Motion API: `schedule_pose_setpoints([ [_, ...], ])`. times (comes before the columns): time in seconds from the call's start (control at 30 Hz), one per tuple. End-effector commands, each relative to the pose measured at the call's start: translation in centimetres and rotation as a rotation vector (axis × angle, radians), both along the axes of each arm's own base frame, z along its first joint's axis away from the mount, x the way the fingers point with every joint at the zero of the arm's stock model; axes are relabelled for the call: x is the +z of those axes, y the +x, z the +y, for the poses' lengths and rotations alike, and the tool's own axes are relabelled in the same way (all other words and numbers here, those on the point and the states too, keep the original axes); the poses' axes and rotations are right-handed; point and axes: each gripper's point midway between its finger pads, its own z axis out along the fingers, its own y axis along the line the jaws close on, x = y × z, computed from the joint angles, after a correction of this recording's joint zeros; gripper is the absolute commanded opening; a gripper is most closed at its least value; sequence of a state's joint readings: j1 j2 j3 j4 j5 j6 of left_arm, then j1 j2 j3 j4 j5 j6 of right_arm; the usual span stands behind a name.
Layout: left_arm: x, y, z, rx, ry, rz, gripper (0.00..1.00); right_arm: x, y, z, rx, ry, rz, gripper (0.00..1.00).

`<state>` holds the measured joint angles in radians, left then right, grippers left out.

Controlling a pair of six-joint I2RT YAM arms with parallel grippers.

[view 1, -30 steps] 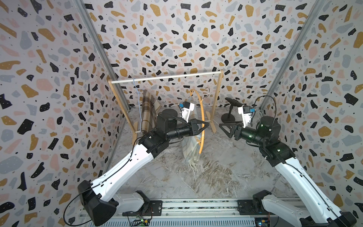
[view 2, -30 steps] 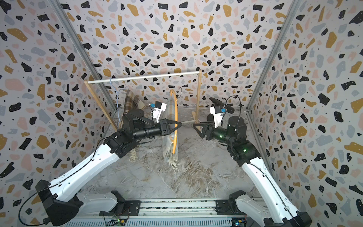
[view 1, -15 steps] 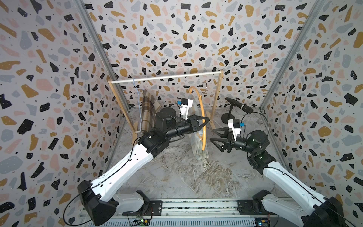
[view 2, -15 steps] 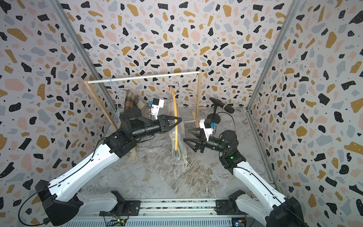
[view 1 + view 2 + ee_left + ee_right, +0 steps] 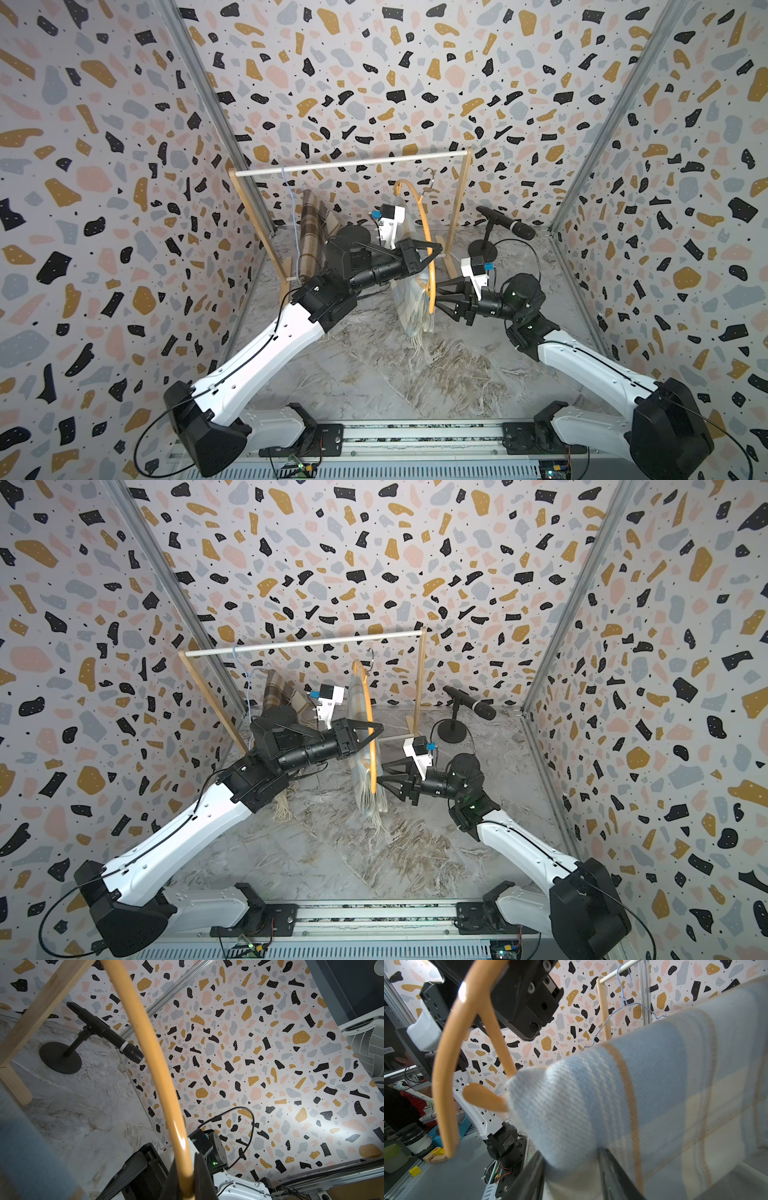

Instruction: Hang the scarf on the hanger

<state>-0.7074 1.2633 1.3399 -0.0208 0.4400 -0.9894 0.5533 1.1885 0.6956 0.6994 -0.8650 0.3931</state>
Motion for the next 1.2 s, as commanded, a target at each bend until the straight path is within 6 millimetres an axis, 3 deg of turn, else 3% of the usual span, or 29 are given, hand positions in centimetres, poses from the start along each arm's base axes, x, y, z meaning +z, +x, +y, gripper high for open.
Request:
schedule_pose_setpoints([
  [0.0, 6.4, -0.7, 0.9, 0.01, -0.135, -0.199, 0.0, 3.4, -0.5, 0.4, 0.031, 0.066, -0.077, 0.39],
  [0.33, 5.8, -0.5, 0.7, 0.007, -0.137, -0.184, 0.0, 4.3, 1.5, 1.3, -0.006, 0.072, -0.049, 0.12],
  [0.87, 5.0, -0.1, 0.4, 0.013, -0.129, -0.17, 0.0, 4.3, 4.0, 1.8, -0.091, 0.009, -0.023, 0.13],
  [1.03, 4.8, 0.1, 0.4, 0.018, -0.129, -0.164, 0.0, 3.2, 5.0, 1.4, -0.159, -0.082, 0.029, 0.12],
  [1.17, 4.7, 0.3, 0.2, 0.014, -0.135, -0.156, 0.0, 3.7, 5.2, 1.7, -0.148, -0.09, 0.028, 0.12],
])
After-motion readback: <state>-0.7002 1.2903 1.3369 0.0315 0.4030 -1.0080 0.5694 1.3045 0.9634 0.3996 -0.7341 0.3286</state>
